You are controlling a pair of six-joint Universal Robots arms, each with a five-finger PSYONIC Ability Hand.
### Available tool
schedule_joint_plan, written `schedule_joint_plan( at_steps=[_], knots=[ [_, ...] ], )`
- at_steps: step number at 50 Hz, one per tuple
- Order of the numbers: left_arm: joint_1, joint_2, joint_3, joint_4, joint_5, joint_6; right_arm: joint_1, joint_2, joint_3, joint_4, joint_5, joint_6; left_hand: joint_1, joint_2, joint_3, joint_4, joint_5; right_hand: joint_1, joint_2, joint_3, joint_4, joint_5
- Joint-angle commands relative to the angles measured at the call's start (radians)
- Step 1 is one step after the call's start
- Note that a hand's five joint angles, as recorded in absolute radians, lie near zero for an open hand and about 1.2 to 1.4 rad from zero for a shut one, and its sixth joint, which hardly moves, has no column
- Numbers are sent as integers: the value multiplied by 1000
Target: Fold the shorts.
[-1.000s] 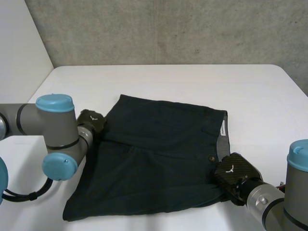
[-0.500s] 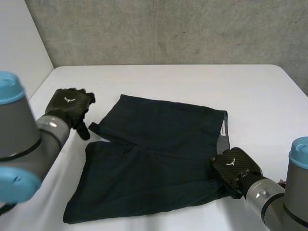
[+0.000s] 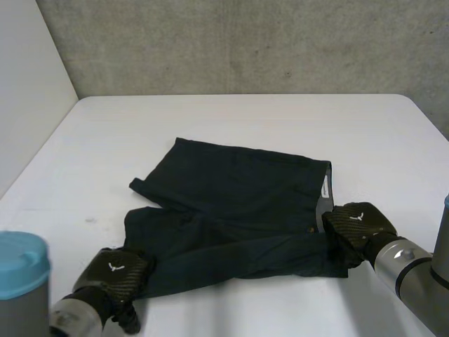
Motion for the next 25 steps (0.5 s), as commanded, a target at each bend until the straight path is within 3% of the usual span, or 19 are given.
schedule_joint_plan(
  at_steps=[1,5,10,15,19,22,25],
  knots=[
    [13,-139,56,81,-42,-1,6,-4,7,7,3,-15,957,964,966,977,977,418,216,214,205,224],
    [8,-64,66,72,-39,8,12,-50,2,46,5,-66,957,964,966,977,977,418,216,214,205,224],
    [-7,100,49,14,-28,60,1,-234,14,265,-9,-289,957,964,966,977,977,418,216,214,205,224],
    [-19,169,26,-196,16,255,-1,-354,36,447,-11,-469,957,964,966,977,977,418,216,214,205,224],
    [-39,168,35,-300,16,335,-13,-394,48,589,-20,-570,957,964,966,977,977,418,216,214,205,224],
    [-36,169,64,-288,18,346,-37,-397,34,620,-24,-592,957,964,966,977,977,418,216,214,205,224],
    [-27,152,133,-192,18,346,-37,-374,17,553,-32,-556,957,964,966,977,977,418,216,214,205,224]
  ],
)
